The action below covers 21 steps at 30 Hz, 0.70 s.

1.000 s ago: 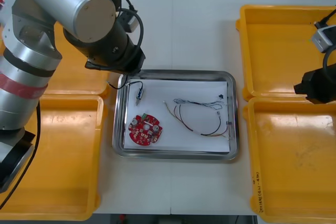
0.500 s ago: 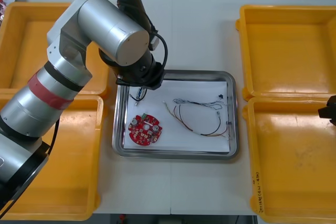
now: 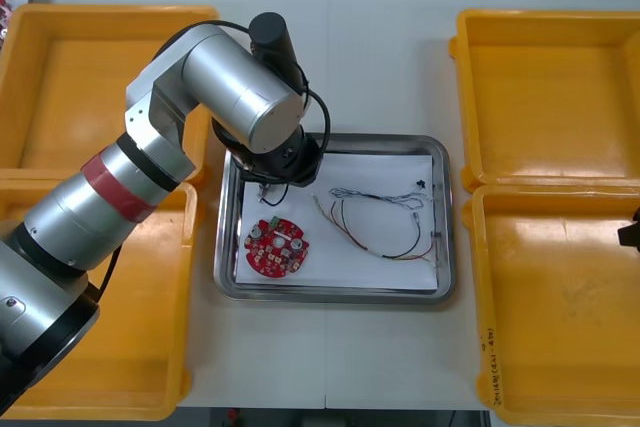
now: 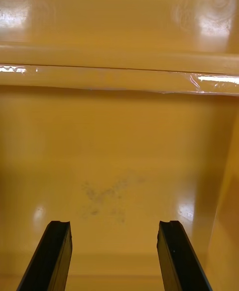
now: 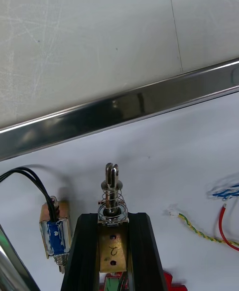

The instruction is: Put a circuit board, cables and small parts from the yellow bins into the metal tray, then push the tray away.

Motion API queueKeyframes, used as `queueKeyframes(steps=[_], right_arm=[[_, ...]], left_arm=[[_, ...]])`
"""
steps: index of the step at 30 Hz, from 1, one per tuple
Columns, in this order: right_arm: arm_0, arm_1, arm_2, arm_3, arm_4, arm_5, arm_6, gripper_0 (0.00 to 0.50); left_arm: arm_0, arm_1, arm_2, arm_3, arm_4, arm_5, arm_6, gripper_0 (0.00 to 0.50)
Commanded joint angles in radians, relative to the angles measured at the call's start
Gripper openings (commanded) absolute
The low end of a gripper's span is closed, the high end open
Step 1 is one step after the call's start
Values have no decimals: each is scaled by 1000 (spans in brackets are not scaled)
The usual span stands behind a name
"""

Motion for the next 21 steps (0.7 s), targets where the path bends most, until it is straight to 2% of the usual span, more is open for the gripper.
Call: queueKeyframes(steps=[1,2,3,4,5,7,15,21], right_arm=[[14,9,-39,3,4,3,-43,500],[15,9,-39,3,6,3,-43,500],[14,9,-39,3,7,3,-44,500],[15,9,-40,3,7,3,-46,500],[15,9,-39,3,7,3,-46,500],[15,9,-40,3,7,3,-47,500],[15,9,-46,3,4,3,-52,500],[15,9,-51,3,1,3,-53,500]], left_arm=[[-46,-27,-23,-10,-11,-13,120,2],[-46,-27,-23,-10,-11,-13,122,6],[-46,-27,-23,-10,-11,-13,123,44],[-46,-27,-23,-10,-11,-15,125,113],[-46,-27,-23,-10,-11,-15,128,313],[-46,-27,-23,-12,-11,-16,134,500],[-46,-27,-20,-39,-21,-19,160,500],[-46,-10,34,-113,-24,68,169,500]])
